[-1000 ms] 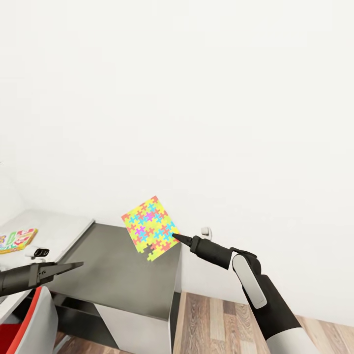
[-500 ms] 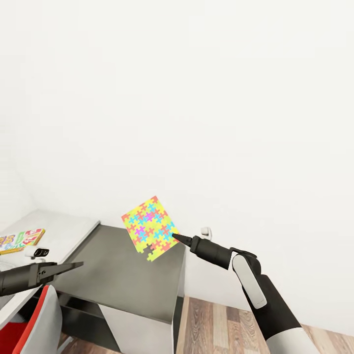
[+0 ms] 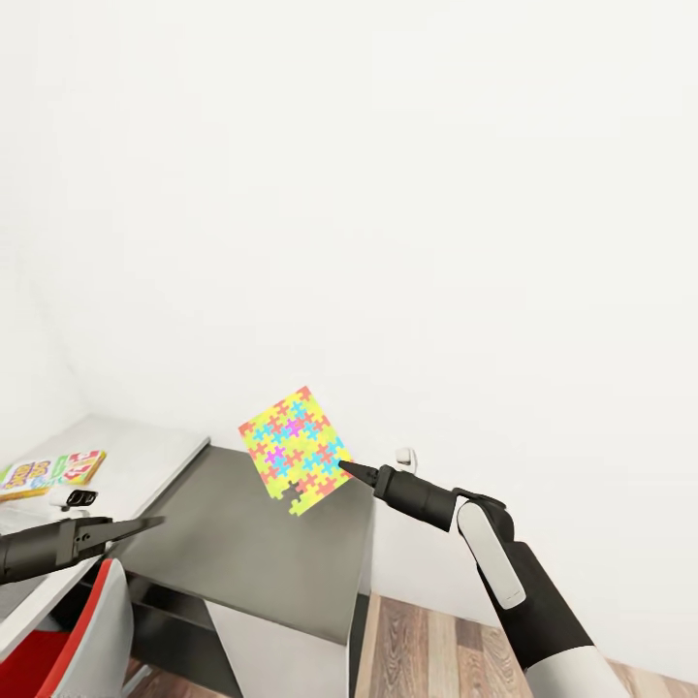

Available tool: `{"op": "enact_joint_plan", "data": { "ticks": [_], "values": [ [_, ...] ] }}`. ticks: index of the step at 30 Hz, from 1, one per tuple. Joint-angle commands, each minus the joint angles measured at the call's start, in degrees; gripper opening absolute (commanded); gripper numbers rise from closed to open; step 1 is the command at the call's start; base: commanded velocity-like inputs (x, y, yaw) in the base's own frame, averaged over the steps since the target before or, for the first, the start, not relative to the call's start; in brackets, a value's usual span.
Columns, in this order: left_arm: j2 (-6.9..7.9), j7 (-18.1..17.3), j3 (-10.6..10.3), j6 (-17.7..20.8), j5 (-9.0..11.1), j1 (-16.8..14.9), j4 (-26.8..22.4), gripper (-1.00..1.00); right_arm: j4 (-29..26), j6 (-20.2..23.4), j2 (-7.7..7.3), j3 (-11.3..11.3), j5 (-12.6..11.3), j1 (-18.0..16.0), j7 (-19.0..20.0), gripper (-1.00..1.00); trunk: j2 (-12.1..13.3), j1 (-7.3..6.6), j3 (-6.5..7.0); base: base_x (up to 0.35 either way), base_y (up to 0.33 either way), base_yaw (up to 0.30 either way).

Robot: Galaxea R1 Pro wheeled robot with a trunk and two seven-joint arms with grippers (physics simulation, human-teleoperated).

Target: Put all the toys in the child's room - the three board games (two on the bed and one on the table), the two jigsaw puzzles on the table, and the tennis ball on the table - inside the toy box on the table in the child's room.

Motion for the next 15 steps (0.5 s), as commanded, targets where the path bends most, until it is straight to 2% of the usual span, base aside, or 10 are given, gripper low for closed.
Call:
{"op": "enact_joint_plan", "data": {
  "ticks": [1, 15],
  "values": [
    [0.02, -0.2, 0.0, 0.6, 0.0, -0.1, 0.0, 1.00, 0.0, 0.4, 0.03, 0.0, -0.2, -0.1, 0.0, -1.00, -0.1, 0.04, -0.04, 0.000, 0.000, 0.135],
    [0.02, -0.2, 0.0, 0.6, 0.0, -0.1, 0.0, 1.00, -0.1, 0.3, 0.04, 0.0, -0.2, -0.1, 0.0, -1.00, -0.1, 0.04, 1.11, 0.000, 0.000, 0.178]
  ]
}}
